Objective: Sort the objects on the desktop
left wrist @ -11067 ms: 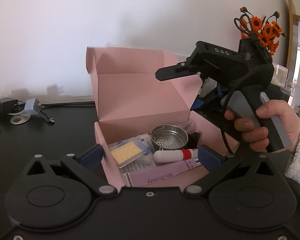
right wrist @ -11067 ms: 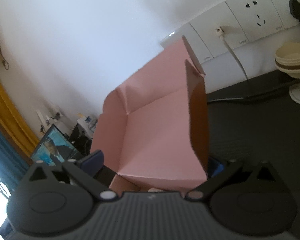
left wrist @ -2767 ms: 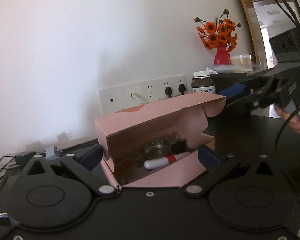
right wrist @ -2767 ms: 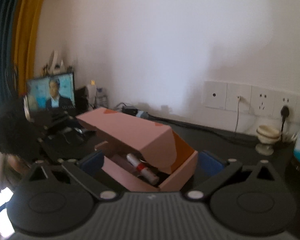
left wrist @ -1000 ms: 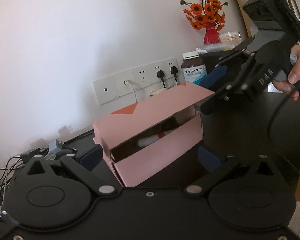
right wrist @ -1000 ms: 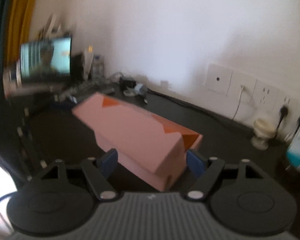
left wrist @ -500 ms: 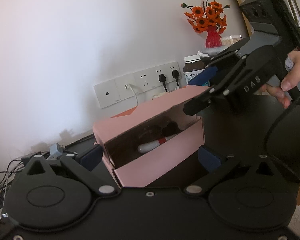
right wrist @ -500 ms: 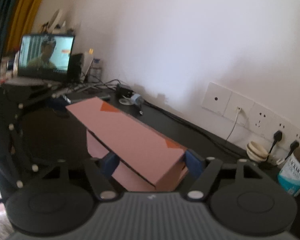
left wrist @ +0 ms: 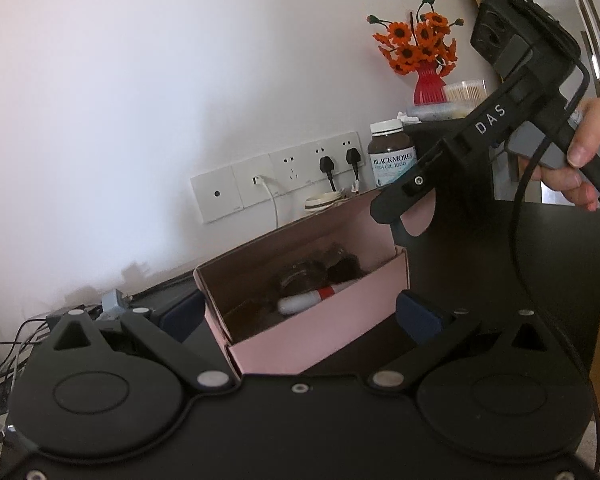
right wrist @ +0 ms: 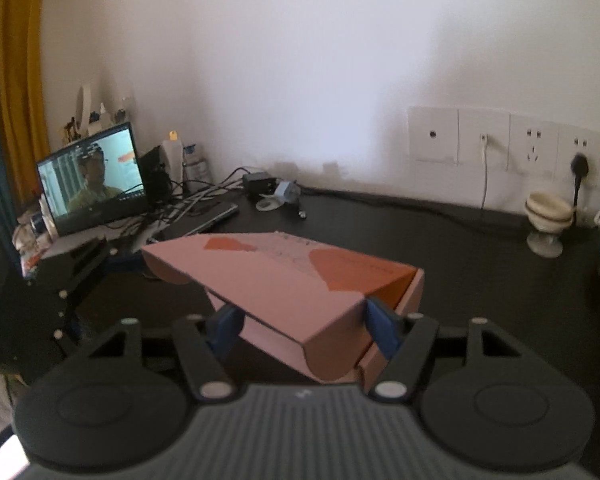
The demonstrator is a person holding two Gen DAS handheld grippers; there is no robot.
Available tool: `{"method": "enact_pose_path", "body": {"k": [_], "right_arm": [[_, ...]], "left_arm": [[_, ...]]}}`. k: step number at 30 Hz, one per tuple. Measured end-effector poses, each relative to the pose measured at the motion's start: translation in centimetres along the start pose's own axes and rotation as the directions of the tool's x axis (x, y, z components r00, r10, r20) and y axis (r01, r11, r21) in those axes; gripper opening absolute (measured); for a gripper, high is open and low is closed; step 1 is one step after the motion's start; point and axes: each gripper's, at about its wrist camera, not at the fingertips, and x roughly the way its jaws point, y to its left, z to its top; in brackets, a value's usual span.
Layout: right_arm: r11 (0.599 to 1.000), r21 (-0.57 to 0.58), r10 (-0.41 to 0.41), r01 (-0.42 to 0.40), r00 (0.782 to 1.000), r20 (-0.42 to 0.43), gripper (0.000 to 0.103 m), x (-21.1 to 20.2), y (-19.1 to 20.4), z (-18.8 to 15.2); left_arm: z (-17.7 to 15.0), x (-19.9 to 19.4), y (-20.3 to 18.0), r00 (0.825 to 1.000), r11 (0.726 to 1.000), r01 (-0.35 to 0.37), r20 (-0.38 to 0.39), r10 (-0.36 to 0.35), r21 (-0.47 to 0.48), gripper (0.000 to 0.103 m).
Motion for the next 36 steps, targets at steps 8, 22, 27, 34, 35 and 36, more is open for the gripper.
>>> {"method": "enact_pose_path", "body": {"k": [8,22,27,34,35,36], "right_arm": [[0.998,-0.053,-0.039,0.035,0.997,-0.069,0.066,1.1,1.0,-0.9],[0.992,-0.100,-0.091,0.082,0.992,-0.091,0.066,2.0,1.9,-2.2],[0.990,-0.108,-0.097,0.086,0.990,-0.103,0.066,2.4,1.9,-2.5],[0.987,-0.123,-0.114,0.100,0.988,-0.108,0.068,2.6,2.1,-2.6],[0.987,-0.122,-0.115,0.100,0.987,-0.117,0.079,2.7,2.0,-2.6],[0.987,-0.121,-0.118,0.102,0.985,-0.130,0.085,2.6,2.0,-2.5]], "left_arm": [[-0.7,0.7,-0.6,0.999,1.000,-0.013,-0.045,0.014,0.019,0.103],[-1.1,1.7,-0.4,0.995,1.000,-0.003,-0.096,0.003,-0.007,0.103],[-1.0,2.6,-0.2,0.989,1.000,0.000,-0.145,-0.003,-0.018,0.103],[-1.2,3.1,0.4,0.986,0.999,0.016,-0.164,-0.024,-0.049,0.103],[-1.2,3.1,0.6,0.986,0.998,0.022,-0.165,-0.032,-0.060,0.103],[-1.2,3.1,0.7,0.985,0.997,0.029,-0.166,-0.040,-0.072,0.103]]}}
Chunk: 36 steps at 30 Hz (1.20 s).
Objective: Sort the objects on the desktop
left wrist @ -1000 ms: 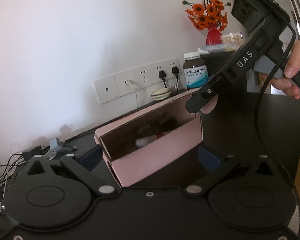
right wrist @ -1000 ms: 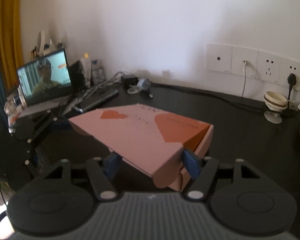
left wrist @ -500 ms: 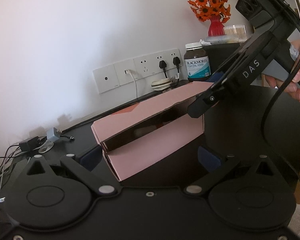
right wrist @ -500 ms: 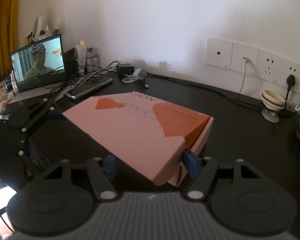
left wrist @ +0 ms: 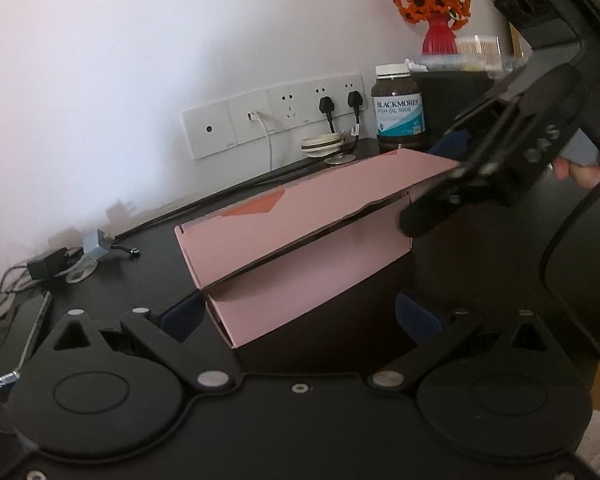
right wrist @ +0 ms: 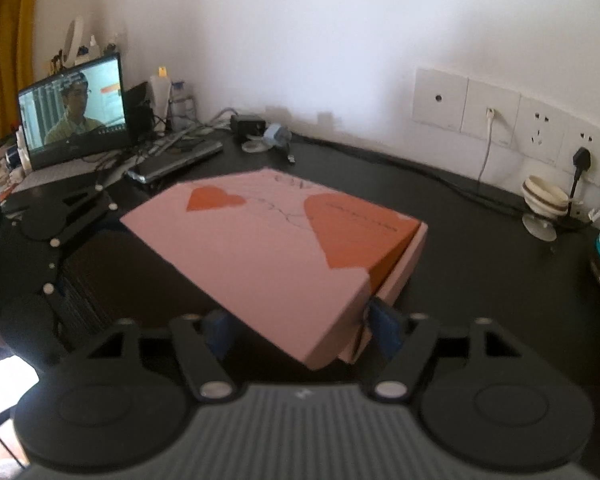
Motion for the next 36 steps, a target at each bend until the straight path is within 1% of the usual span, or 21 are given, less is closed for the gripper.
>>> {"method": "enact_pose_path", "body": {"k": [1,3,7,11,17,22,27,31,36], "right_arm": [[1.000,-0.004,0.003,-0.003,1.000,0.006,0.086,-0.4,-0.1,0.0],[1.000,-0.002,0.017,-0.017,1.000,0.020,0.086,-1.5,-0.6,0.0],[0.994,0.093,0.055,-0.062,0.996,0.073,0.086,-4.0,-2.7,0.2],[0.989,0.135,0.041,-0.055,0.994,0.100,0.086,-4.7,-3.7,0.1],[0.980,0.194,0.033,-0.053,0.994,0.104,0.086,-3.0,-4.1,-0.2],[0.972,0.227,0.050,-0.068,0.995,0.086,0.086,-1.3,-4.4,-0.7],[0.970,0.234,0.052,-0.071,0.995,0.086,0.086,-1.2,-4.5,-0.8],[0.968,0.241,0.057,-0.076,0.995,0.088,0.086,-1.2,-4.7,-0.9],[0.962,0.253,0.083,-0.105,0.992,0.095,0.086,-1.0,-4.6,-0.9]], "left_arm": [[0.0,0.0,0.2,1.000,1.000,0.008,-0.002,-0.008,-0.010,0.103],[0.0,-0.1,0.1,1.000,1.000,0.004,0.000,-0.004,-0.014,0.103],[0.0,-0.1,0.1,1.000,1.000,0.002,0.003,-0.002,-0.018,0.103],[-0.1,-0.2,0.2,1.000,1.000,0.004,0.004,-0.004,-0.020,0.103],[-0.3,-1.1,0.1,1.000,1.000,0.014,0.028,-0.013,-0.021,0.103],[-0.1,-0.4,0.0,1.000,1.000,0.013,-0.005,-0.013,-0.027,0.103],[0.0,-0.3,0.3,0.999,0.998,0.032,-0.003,-0.032,-0.056,0.103],[0.1,-0.4,0.6,0.997,0.995,0.071,0.000,-0.071,-0.074,0.103],[0.3,-0.5,0.5,0.997,0.993,0.075,-0.005,-0.076,-0.090,0.103]]}}
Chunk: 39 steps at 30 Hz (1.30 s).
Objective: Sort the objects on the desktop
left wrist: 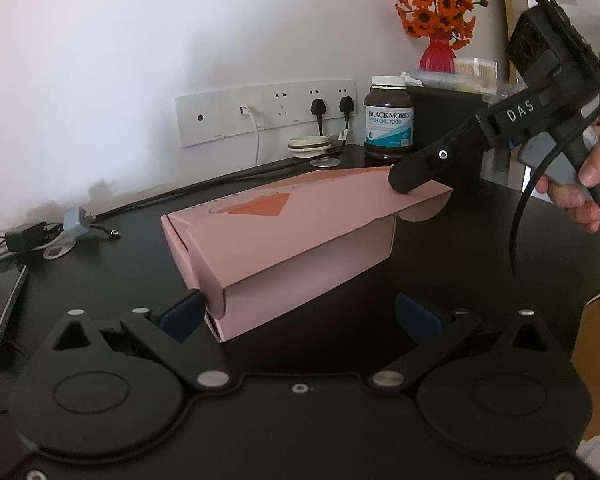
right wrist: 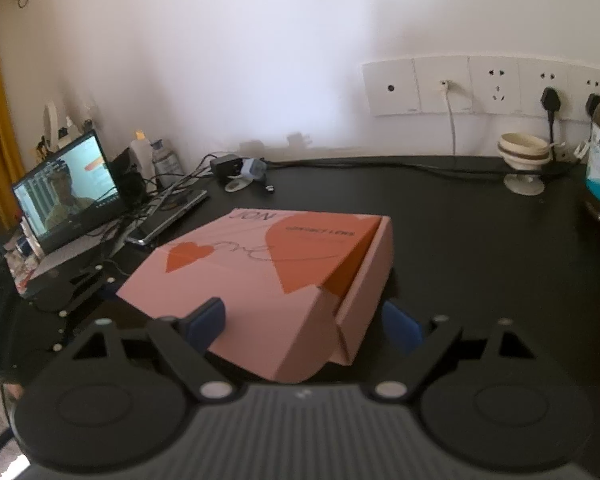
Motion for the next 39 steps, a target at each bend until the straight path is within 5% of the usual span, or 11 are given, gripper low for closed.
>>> {"method": "enact_pose_path", "body": {"k": [9,39], "right_arm": [[0.967,0.196,0.162,-0.161,0.987,0.013,0.088,2.1,-2.4,-0.5],[0.967,0.203,0.151,-0.153,0.988,0.028,0.091,1.9,-2.0,-0.6]], "left_arm": [[0.8,-0.3,-0.1,1.000,1.000,0.003,-0.012,-0.003,-0.030,0.103],[2.3,-0.4,-0.7,0.999,0.998,-0.037,-0.035,0.034,-0.060,0.103]]}}
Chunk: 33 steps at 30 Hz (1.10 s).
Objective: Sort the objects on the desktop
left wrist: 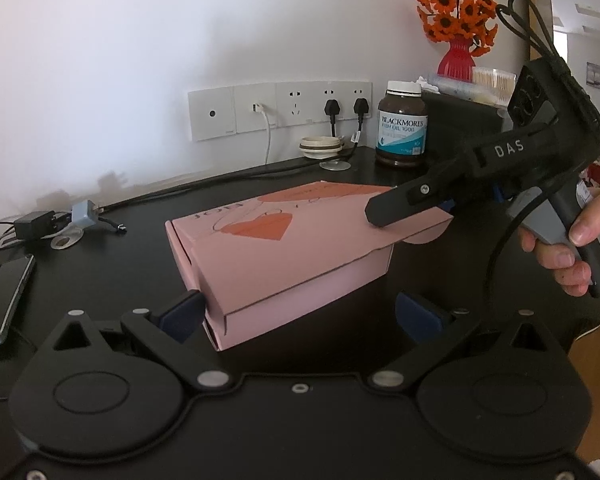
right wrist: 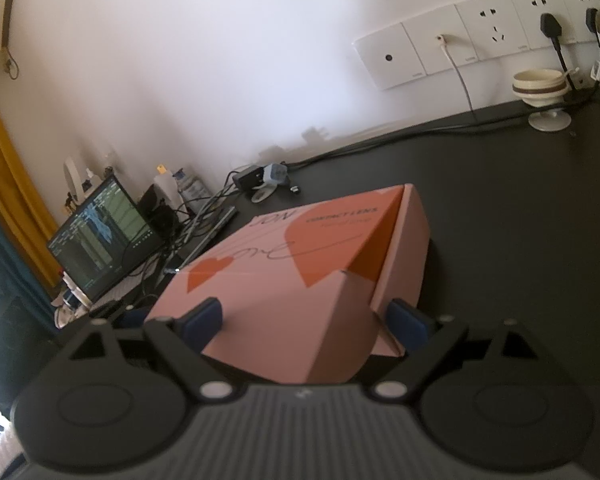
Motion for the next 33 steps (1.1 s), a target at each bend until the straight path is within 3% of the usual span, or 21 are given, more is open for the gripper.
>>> {"method": "enact_pose_path", "body": {"k": [12,19,22,29,33], "right_arm": [[0.999,-0.034,-0.020,0.020,1.000,-0.005,0.091,0.2,0.3,-0.2],[1.000,-0.024,-0.016,0.016,1.000,-0.001,0.091,0.1,0.2,-0.3],[0.999,-0.034,-0.026,0.026,1.000,0.003,0.091,0.2,0.5,-0.4],[1.000,-0.015,-0.022,0.022,1.000,0.002,0.091,0.0,0.2,-0.2],[1.000,0.003,-0.010,0.010,1.000,0.004,0.092,0.0,0.1,-0.1]], "left_arm": [[-1.7,0.7,-0.8,1.000,0.996,-0.024,-0.012,0.025,0.086,0.103],[-1.3,0.4,0.0,1.000,1.000,0.003,-0.005,-0.003,0.006,0.103],[-1.7,0.7,-0.2,1.000,1.000,-0.008,-0.009,0.008,0.015,0.103],[-0.1,-0.6,1.7,0.995,0.981,0.097,0.031,-0.093,-0.169,0.103],[-0.5,-0.1,0.8,0.999,0.994,0.051,0.007,-0.050,-0.095,0.103]]}}
